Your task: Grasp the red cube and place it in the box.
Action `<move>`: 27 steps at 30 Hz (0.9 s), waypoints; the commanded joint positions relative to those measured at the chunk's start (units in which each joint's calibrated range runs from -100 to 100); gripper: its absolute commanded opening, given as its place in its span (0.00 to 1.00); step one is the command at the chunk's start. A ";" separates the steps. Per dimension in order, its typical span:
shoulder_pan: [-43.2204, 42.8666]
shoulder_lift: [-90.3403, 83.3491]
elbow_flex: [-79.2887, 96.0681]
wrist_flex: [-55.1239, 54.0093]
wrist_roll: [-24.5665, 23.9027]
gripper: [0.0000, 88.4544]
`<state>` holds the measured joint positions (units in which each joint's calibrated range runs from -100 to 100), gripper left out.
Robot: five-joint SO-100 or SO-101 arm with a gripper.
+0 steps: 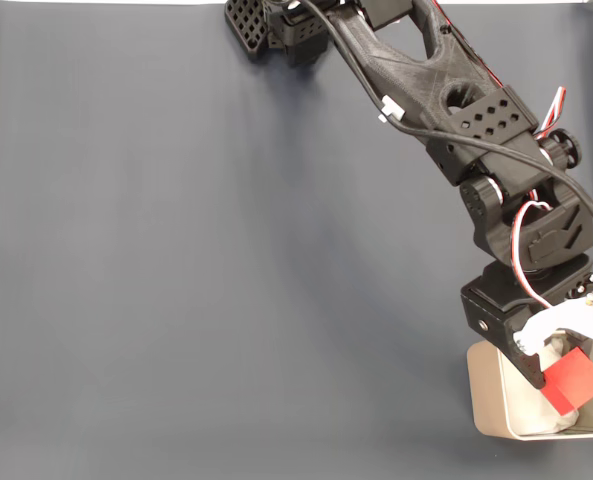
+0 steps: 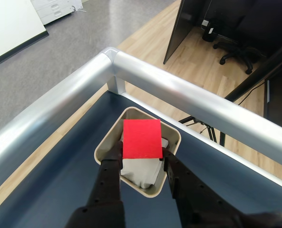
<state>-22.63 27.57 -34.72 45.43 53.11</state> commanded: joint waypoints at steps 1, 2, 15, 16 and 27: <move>0.68 -0.54 -3.42 -1.49 -0.93 0.22; 0.75 -0.62 -3.24 -1.82 -1.12 0.26; 1.25 -0.97 -2.69 -2.56 -0.34 0.44; 1.32 -0.97 -2.69 -2.72 -0.39 0.44; 1.39 -1.06 -2.51 -3.46 -0.59 0.47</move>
<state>-22.03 27.57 -34.72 43.12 52.58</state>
